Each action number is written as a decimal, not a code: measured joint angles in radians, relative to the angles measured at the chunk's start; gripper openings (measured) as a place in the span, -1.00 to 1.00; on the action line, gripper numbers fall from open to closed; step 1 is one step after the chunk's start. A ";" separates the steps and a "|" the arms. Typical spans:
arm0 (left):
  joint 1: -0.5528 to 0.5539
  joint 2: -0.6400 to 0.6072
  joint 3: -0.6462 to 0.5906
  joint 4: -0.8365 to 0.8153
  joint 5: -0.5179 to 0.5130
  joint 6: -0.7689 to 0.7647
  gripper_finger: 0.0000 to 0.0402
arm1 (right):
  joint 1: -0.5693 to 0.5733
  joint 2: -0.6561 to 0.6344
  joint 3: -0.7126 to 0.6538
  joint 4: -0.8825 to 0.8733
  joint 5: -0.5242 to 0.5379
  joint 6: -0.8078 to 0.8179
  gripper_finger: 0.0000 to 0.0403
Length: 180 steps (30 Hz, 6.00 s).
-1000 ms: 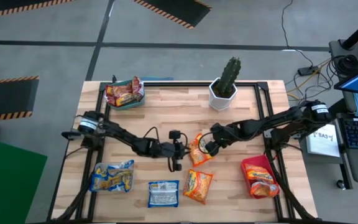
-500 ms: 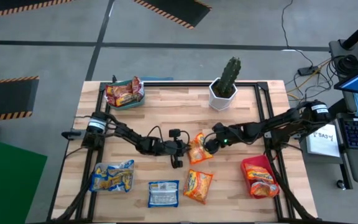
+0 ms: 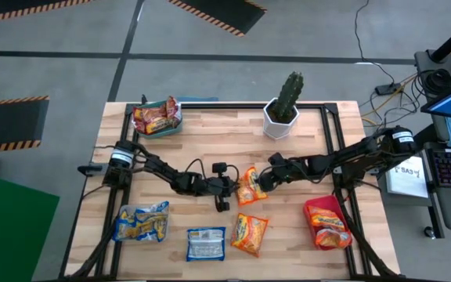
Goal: Sort Maruchan noodles
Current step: Put the top orange noodle pack into the red bin, then put the orange noodle pack into the red bin
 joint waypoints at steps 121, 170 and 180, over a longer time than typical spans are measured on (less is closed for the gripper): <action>-0.023 -0.594 -0.015 -0.400 -0.011 0.097 -0.81 | 0.598 -0.205 0.467 -1.509 -0.165 -0.692 -0.27; -0.075 -0.513 -0.014 -0.513 0.127 -0.086 -0.81 | 0.534 -0.024 0.434 -0.331 0.282 -0.750 -0.94; -0.080 -0.513 0.004 -0.506 0.126 -0.086 -0.81 | 0.433 0.248 0.433 -0.339 -0.034 -0.647 -0.94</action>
